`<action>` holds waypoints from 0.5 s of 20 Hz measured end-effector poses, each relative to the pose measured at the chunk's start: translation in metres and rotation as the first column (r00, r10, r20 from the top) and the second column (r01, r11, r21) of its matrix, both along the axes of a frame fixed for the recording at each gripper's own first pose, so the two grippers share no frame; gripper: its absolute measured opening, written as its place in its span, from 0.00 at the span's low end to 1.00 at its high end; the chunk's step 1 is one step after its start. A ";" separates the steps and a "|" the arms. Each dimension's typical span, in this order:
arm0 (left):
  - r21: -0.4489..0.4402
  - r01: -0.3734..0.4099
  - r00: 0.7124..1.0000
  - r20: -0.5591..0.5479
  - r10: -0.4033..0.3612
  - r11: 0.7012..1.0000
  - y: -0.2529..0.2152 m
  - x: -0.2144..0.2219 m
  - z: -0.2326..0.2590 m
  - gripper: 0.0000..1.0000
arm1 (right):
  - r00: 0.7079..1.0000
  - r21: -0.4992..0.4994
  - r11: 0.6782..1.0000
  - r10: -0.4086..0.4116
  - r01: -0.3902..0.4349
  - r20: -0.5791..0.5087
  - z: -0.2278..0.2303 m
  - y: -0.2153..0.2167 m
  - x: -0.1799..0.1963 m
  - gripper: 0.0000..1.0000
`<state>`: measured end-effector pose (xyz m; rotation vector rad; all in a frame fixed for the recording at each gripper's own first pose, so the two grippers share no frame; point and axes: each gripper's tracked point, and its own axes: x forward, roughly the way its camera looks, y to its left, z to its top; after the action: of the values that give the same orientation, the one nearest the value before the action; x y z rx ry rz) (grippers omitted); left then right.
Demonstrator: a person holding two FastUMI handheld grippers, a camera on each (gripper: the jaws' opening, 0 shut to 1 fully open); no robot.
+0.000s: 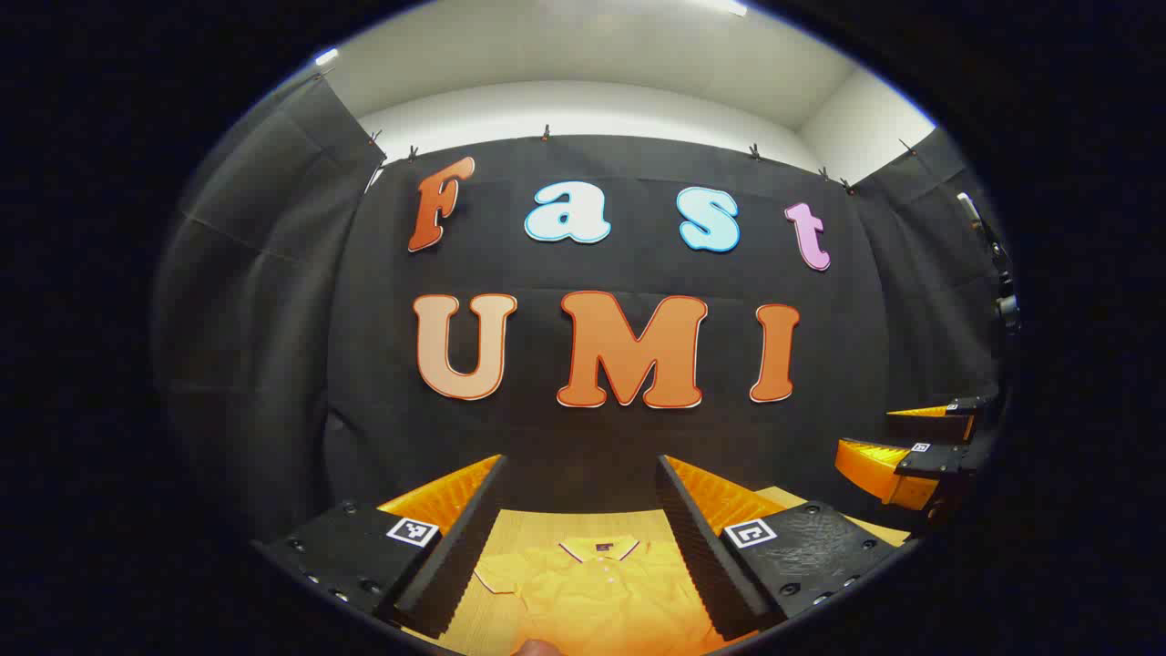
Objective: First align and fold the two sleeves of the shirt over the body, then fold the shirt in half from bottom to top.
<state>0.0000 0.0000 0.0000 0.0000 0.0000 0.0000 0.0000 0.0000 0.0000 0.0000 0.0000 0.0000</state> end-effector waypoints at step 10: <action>0.006 -0.051 0.999 -0.007 0.051 0.999 -0.009 -0.030 -0.010 0.98 | 0.997 0.009 0.998 0.066 -0.066 -0.040 -0.021 0.011 -0.015 0.98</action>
<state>-0.0297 -0.0087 -0.0102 0.0062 0.0076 0.0512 -0.0148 0.0114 -0.0205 0.0082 0.0405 0.0664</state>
